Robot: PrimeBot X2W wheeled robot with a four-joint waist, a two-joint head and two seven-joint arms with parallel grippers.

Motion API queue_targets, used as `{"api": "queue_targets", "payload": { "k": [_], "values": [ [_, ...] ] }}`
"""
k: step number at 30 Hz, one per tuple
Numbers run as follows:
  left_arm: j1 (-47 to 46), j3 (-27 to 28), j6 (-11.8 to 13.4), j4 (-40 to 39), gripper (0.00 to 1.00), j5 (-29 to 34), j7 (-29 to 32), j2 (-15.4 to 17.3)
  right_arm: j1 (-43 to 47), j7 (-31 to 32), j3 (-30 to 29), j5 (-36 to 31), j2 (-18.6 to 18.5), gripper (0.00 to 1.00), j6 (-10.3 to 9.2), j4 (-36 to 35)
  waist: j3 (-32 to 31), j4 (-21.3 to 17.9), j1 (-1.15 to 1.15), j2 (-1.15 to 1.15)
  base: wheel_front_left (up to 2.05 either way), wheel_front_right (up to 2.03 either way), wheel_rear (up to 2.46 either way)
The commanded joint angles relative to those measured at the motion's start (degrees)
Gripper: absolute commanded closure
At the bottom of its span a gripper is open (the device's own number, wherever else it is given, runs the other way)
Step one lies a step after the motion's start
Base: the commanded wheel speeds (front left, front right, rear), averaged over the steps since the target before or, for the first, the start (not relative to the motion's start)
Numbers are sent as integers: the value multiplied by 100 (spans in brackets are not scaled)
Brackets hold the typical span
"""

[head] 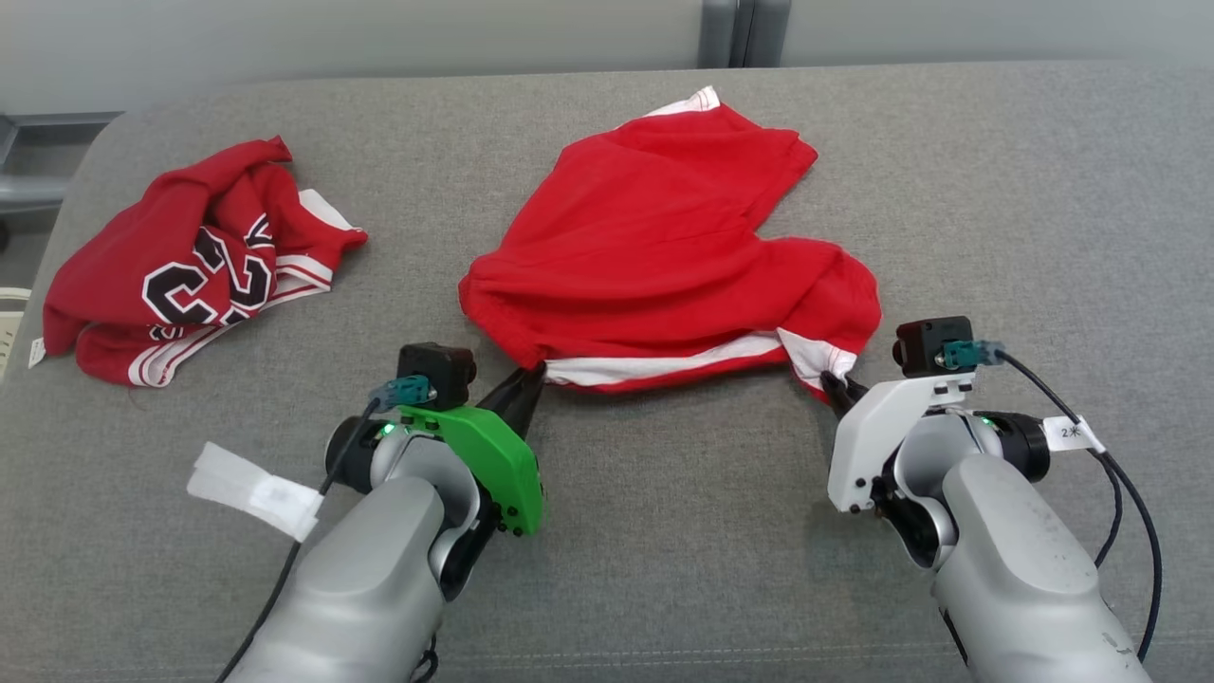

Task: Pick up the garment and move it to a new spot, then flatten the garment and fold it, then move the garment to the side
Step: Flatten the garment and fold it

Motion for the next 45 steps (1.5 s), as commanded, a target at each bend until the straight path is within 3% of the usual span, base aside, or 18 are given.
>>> {"api": "queue_targets", "payload": {
  "k": [1, 13, 24, 28, 38, 45],
  "values": [
    [-51, 28, -12, -35, 100, -26, -73, 90, 34, -50, -31, 11, -15, 100, -2, -55, -80, 11, 0, 0, 0, 0, 0],
    [-425, 350, 4, -772, 100, -218, -409, 219, -16, 92, -473, 57, -18, 100, -2, -1090, -545, -145, 0, 0, 0, 0, 0],
    [-1037, 621, 227, -1647, 100, -438, -101, 205, -588, 445, -886, 330, -14, 100, -1, -2581, -608, -504, 0, 0, 0, 0, 0],
    [-1349, 676, 216, -1853, 100, -485, 34, 207, -971, 620, -1069, 10, -14, 100, -1, -2851, -506, -651, 0, 0, 0, 0, 0],
    [-2245, 731, 408, -1413, 100, -222, -28, 228, -2133, 356, -1083, -123, -12, 100, -1, -2000, 175, -1028, 0, 0, 0, 0, 0],
    [-3269, 835, 535, -882, 100, 74, -302, 264, -3636, -493, -1018, -66, -8, 100, -1, -639, 1150, -1199, 0, 0, 0, 0, 0]
  ]
}}
